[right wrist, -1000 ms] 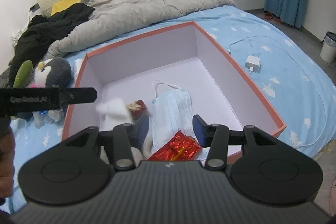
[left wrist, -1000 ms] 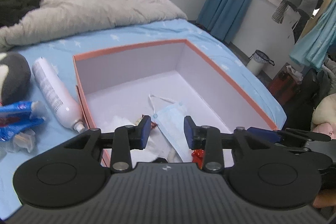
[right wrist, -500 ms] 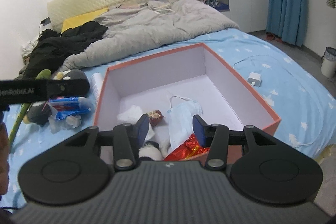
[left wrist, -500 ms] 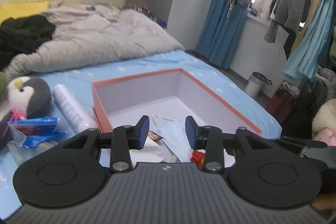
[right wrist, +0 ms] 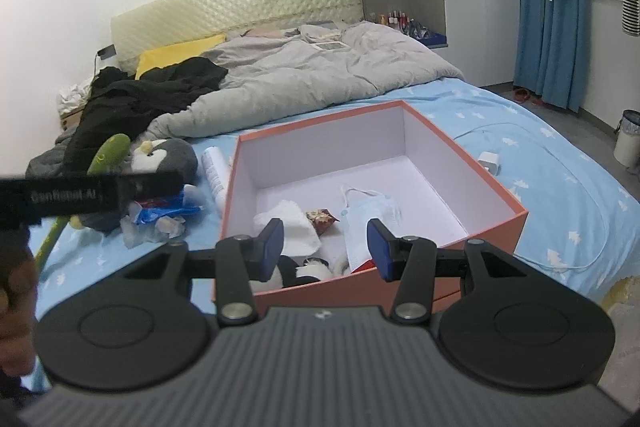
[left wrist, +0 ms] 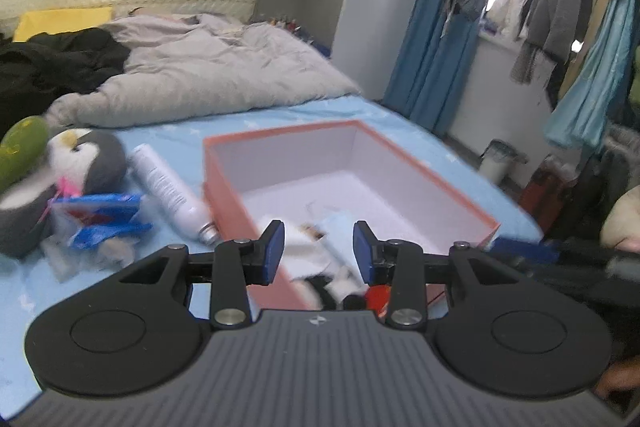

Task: Organize soft objects
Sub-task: 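Move both tools from the box toward the clear plastic pieces by the panda plush, then close the left tool on clear plastic while the right tool grasps a clear bag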

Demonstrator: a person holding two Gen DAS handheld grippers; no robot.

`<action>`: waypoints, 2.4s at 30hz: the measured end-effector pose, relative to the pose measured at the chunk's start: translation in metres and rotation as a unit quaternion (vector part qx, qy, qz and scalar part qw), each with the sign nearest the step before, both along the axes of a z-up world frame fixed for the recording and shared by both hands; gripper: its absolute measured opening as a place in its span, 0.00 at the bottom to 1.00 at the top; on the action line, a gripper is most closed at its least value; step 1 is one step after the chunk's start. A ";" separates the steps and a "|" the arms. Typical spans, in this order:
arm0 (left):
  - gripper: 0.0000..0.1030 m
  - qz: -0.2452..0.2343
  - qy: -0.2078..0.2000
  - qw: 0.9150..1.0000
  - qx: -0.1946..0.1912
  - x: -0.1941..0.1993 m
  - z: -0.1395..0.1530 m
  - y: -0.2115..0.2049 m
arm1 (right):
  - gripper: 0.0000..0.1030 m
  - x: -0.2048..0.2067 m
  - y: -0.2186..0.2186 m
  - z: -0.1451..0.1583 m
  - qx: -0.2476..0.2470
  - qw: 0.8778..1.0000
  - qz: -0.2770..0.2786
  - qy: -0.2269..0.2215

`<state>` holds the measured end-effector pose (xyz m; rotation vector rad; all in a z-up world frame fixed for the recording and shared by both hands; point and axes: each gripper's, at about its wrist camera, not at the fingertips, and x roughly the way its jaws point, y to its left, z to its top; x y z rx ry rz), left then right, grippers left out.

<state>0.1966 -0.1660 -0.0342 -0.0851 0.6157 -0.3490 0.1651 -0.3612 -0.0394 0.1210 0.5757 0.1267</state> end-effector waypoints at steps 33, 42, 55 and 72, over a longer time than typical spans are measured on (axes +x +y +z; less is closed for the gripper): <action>0.42 0.140 0.046 0.989 -0.016 -0.077 -0.023 0.141 | 0.49 -0.038 0.123 -0.029 0.015 0.992 0.120 0.043; 0.42 0.181 0.062 0.981 -0.045 -0.085 -0.050 0.177 | 0.49 -0.031 0.156 -0.037 0.003 0.986 0.155 0.059; 0.42 0.203 0.082 0.972 -0.085 -0.072 -0.084 0.209 | 0.49 -0.015 0.187 -0.054 -0.005 0.985 0.159 0.072; 0.48 0.246 0.106 0.958 -0.105 0.026 -0.149 0.261 | 0.63 0.064 0.207 -0.095 -0.029 0.985 0.159 0.060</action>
